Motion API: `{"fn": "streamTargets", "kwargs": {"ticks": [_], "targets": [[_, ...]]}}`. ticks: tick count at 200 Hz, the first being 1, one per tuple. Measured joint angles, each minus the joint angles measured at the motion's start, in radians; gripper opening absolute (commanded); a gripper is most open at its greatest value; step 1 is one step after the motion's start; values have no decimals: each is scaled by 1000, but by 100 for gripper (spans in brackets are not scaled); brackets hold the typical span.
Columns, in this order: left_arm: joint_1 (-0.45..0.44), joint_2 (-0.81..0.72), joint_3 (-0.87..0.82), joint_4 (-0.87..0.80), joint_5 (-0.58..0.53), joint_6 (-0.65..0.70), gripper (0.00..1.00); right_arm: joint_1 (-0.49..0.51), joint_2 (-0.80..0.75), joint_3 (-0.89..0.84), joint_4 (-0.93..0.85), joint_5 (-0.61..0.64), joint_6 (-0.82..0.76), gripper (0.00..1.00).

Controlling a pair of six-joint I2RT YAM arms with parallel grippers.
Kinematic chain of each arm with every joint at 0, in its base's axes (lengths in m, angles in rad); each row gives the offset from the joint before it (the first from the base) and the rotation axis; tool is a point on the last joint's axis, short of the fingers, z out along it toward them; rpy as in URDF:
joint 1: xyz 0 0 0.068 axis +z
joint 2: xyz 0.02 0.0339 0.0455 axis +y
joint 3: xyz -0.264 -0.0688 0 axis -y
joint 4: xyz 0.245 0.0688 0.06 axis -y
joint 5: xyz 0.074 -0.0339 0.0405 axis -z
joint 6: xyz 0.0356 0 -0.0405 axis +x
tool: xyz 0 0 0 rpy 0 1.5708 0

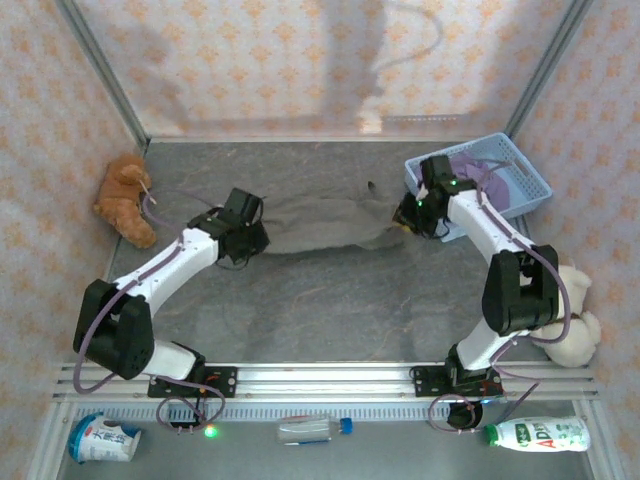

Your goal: Fold and stack the mixed laundry pile

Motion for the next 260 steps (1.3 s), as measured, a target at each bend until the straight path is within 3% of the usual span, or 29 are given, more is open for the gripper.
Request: {"fn": "streamTargets", "kwargs": {"ticks": [28, 63, 73, 80, 85, 95, 100, 111, 121, 163, 187, 196, 207, 216, 238, 248, 260], "targets": [[0, -1, -117, -3, 21, -37, 0, 2, 2, -107, -24, -12, 8, 68], [0, -3, -119, 6, 20, -45, 1, 2, 2, -96, 10, -11, 18, 72], [0, -3, -119, 7, 20, -45, 16, 2, 3, -85, 17, -9, 19, 72], [-1, -3, -119, 8, 19, -46, 46, 2, 6, -73, 23, -9, 23, 73], [-1, -3, -119, 8, 18, -48, 61, 2, 10, -65, 30, -10, 28, 73], [-1, -3, -119, 7, 15, -50, 77, 2, 19, -47, 44, -13, 38, 75], [-1, -3, -119, 7, 13, -52, 81, 2, 23, -39, 50, -15, 46, 76], [-4, -3, -119, 7, 8, -60, 92, 2, 27, -27, 61, -23, 73, 90], [-9, -3, -119, 7, -1, -73, 100, 2, 24, -24, 64, -22, 84, 93], [-36, -43, -156, 26, -13, -117, 100, 2, 9, -25, 64, -18, 144, 91], [-43, -17, -177, 54, -13, -144, 94, 2, 30, -38, 94, -14, 185, 82], [-48, 6, -177, 72, -14, -153, 90, 2, 44, -47, 113, -12, 198, 74], [-57, 41, -177, 102, -20, -167, 83, 2, 60, -60, 135, -10, 220, 57], [-62, 69, -177, 127, -32, -177, 71, 2, 71, -68, 148, -7, 229, 39], [-65, 138, -158, 141, -80, -190, 34, 2, 92, -69, 167, -6, 233, 11], [-65, 157, -138, 92, -103, -178, 11, 2, 94, -69, 168, -5, 239, 0], [-65, 182, -108, 47, -124, -174, 0, 2, 94, -69, 168, -2, 233, 0]]}}
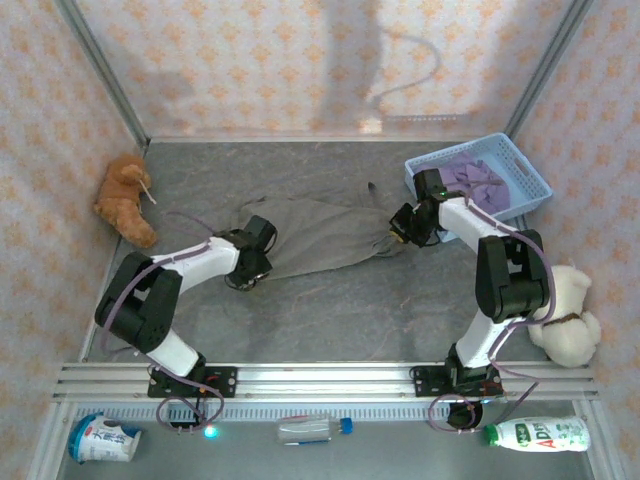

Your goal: Fold and stack the mixed laundry pile

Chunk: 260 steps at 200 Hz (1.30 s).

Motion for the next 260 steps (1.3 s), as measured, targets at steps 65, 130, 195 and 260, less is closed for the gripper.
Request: {"fn": "streamTargets", "kwargs": {"ticks": [65, 130, 195, 260], "targets": [[188, 158, 644, -60, 40, 158, 0, 0, 272, 644, -150, -47, -47, 0], [296, 385, 1723, -207, 156, 306, 0, -13, 439, 1550, -192, -166, -57, 0], [287, -51, 890, -60, 205, 332, 0, -21, 48, 774, -136, -203, -187, 0], [109, -431, -32, -33, 181, 207, 0, -21, -189, -66, -189, -153, -230, 3]]}}
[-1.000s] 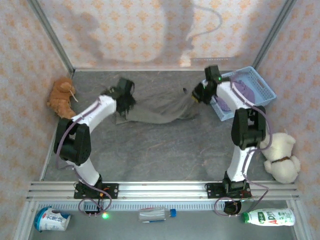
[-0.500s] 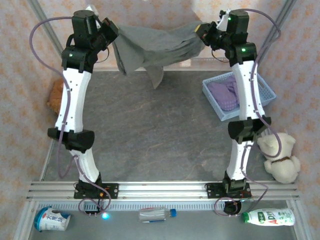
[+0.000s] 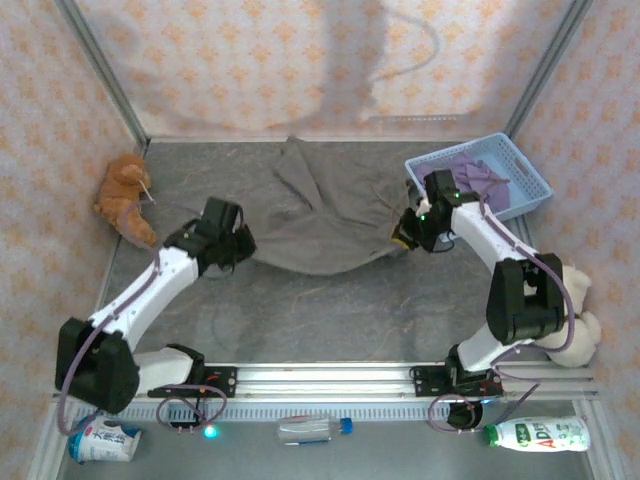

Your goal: Fold and stack the mixed laundry pile

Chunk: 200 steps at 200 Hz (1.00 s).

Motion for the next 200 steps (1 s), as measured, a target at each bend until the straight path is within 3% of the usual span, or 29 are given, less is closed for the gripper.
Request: {"fn": "streamTargets", "kwargs": {"ticks": [4, 8, 18, 25, 29, 43, 58, 101, 147, 162, 185, 200], "targets": [[-6, -24, -21, -4, -5, -11, 3, 0, -15, -18, -4, 8, -3, 5], [-10, -46, -38, -6, -11, -19, 15, 0, -26, -29, -8, 14, -5, 10], [-12, -88, -58, -8, -28, -35, 70, 0, -41, -41, -17, 35, -16, 34], [-12, -102, -58, -8, -43, -45, 96, 0, -43, -42, -18, 51, -19, 49], [-12, -106, -57, -6, -51, -47, 100, 0, -43, -42, -17, 61, -19, 53], [-11, -89, -43, -15, -85, -51, 100, 0, -40, -42, -22, 98, -23, 62], [-11, -37, -10, -28, -113, -51, 100, 0, -40, -40, -35, 146, -27, 65], [-11, 220, 192, 37, -143, 3, 90, 0, -68, 16, -71, 320, -29, 60], [-11, 672, 608, 99, -144, 104, 90, 0, -27, 180, -32, 393, -21, 59], [-11, 812, 739, 97, -146, 130, 81, 0, -20, 185, 1, 400, -16, 58], [-11, 978, 863, 78, -147, 150, 54, 4, 23, 192, 44, 382, -10, 54], [-11, 1045, 895, 60, -153, 160, 49, 17, 78, 197, 78, 363, -2, 51]]}}
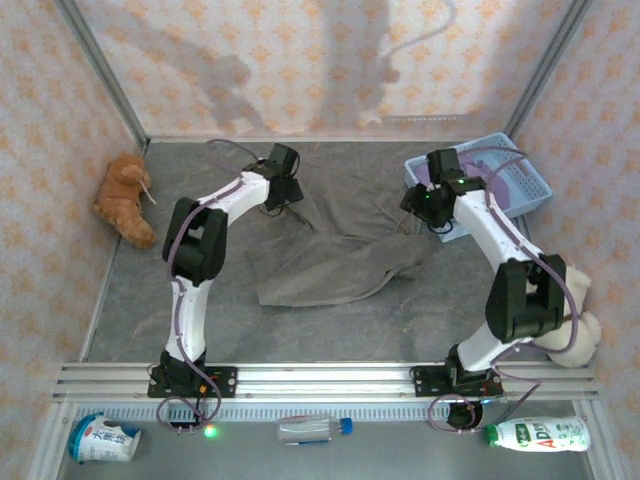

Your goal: Fold and stack the mixed laundry pile

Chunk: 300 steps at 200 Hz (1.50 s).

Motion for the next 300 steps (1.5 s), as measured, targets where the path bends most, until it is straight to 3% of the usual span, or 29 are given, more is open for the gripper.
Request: {"fn": "streamTargets", "kwargs": {"ticks": [17, 31, 64, 96, 106, 130, 154, 190, 223, 264, 300], "targets": [[3, 42, 17, -27, -20, -4, 36, 27, 54, -5, 18, -14, 11, 45], [12, 45, 45, -47, -23, -9, 0, 48, 65, -50, 34, -17, 31, 40], [37, 43, 51, -84, -56, -5, 0, 58, -19, -251, 16, -29, 81, 38], [46, -72, -123, -118, -99, -8, 0, 58, -153, -340, -58, -67, 87, 39], [46, -120, -174, -147, -102, -12, 7, 58, -163, -330, -70, -72, 82, 39], [46, -196, -230, -216, -113, -19, 35, 52, -105, -240, -87, -74, 70, 39], [47, -242, -223, -245, -120, -24, 45, 44, 21, -71, -69, -84, 64, 37], [48, -243, -116, -216, -58, -29, 46, 48, 211, 110, -11, -107, 63, 39], [48, -146, -28, -159, -8, -64, 50, 91, 402, 232, -5, -107, 56, 40], [56, 5, -14, -177, -19, -81, 53, 119, 575, 433, -36, -78, 62, 41], [104, 72, 95, -213, -20, -79, 53, 119, 740, 694, -59, -53, 58, 49]]}}
